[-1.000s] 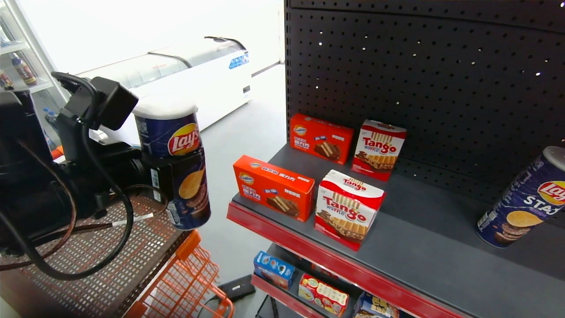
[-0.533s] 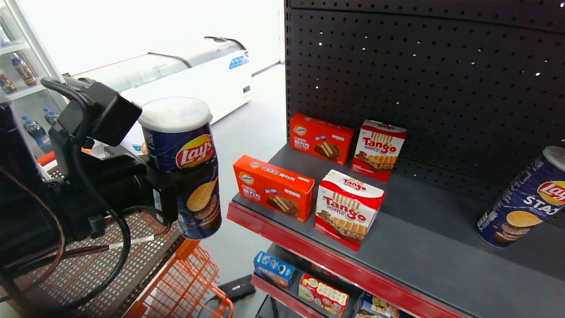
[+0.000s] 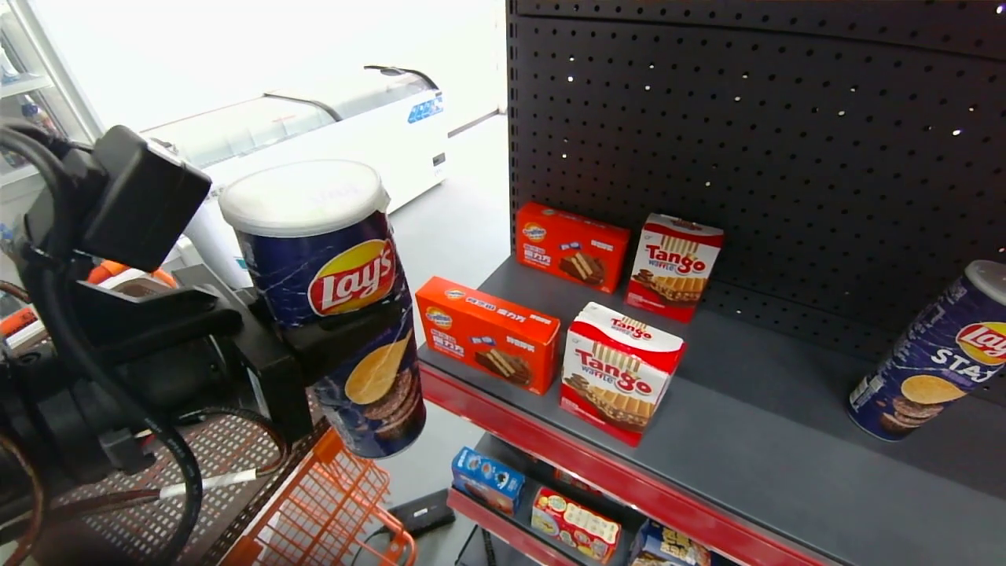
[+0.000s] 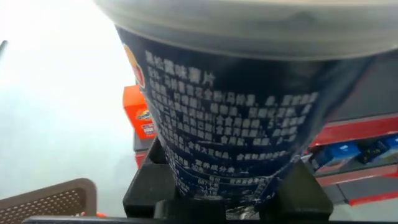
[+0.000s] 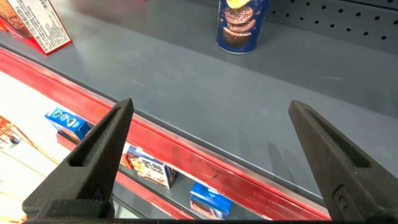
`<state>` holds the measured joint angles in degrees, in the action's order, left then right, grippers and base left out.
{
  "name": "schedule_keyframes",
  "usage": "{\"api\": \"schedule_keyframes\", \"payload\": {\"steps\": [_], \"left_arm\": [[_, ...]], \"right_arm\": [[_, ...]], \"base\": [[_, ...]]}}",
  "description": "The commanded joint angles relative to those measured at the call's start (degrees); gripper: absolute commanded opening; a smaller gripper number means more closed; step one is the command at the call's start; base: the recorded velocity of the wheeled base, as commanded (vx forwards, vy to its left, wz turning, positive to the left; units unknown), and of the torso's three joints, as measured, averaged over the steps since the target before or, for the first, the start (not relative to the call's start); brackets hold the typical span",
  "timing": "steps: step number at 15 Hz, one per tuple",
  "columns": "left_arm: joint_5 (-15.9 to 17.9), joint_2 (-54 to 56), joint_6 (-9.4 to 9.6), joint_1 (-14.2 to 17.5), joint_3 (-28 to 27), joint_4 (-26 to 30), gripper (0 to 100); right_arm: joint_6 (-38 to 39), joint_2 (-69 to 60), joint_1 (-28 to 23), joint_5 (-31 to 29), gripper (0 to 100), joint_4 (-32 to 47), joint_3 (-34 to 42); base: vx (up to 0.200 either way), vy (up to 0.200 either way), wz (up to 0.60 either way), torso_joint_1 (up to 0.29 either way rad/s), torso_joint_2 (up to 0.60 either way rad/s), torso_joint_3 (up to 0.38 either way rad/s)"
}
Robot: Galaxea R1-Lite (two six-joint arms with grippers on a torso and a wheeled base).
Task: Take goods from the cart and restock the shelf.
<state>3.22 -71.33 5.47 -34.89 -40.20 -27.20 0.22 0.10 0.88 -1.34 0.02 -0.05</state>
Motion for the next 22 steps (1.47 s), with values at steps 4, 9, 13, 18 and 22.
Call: {"api": "schedule_keyframes", "payload": {"steps": [4,9,13,18,22], "left_arm": [[0.47,5.85,0.15,-5.72,7.6,0.04,0],[0.65,7.08,0.06,-5.8,7.95,-0.05,0],[0.74,7.08,0.15,-5.98,7.51,-0.22,0],[0.82,8.49,0.15,-7.56,6.37,0.04,0],[0.82,8.49,0.24,-7.65,6.37,-0.14,0]], "right_arm": [[-0.04,0.08,0.0,-0.07,100,-0.02,0.05],[-0.04,0.08,0.0,-0.07,100,-0.02,0.05],[-0.04,0.08,0.09,-0.07,100,-0.02,0.05],[-0.13,0.08,0.0,-0.07,100,-0.02,0.05],[-0.13,0.08,0.0,-0.07,100,-0.02,0.05]], "base": [[0.0,0.0,0.0,0.0,0.0,0.0],[0.0,0.0,0.0,0.0,0.0,0.0],[0.0,0.0,0.0,0.0,0.0,0.0],[0.0,0.0,0.0,0.0,0.0,0.0],[0.0,0.0,-0.3,0.0,0.0,0.001]]}}
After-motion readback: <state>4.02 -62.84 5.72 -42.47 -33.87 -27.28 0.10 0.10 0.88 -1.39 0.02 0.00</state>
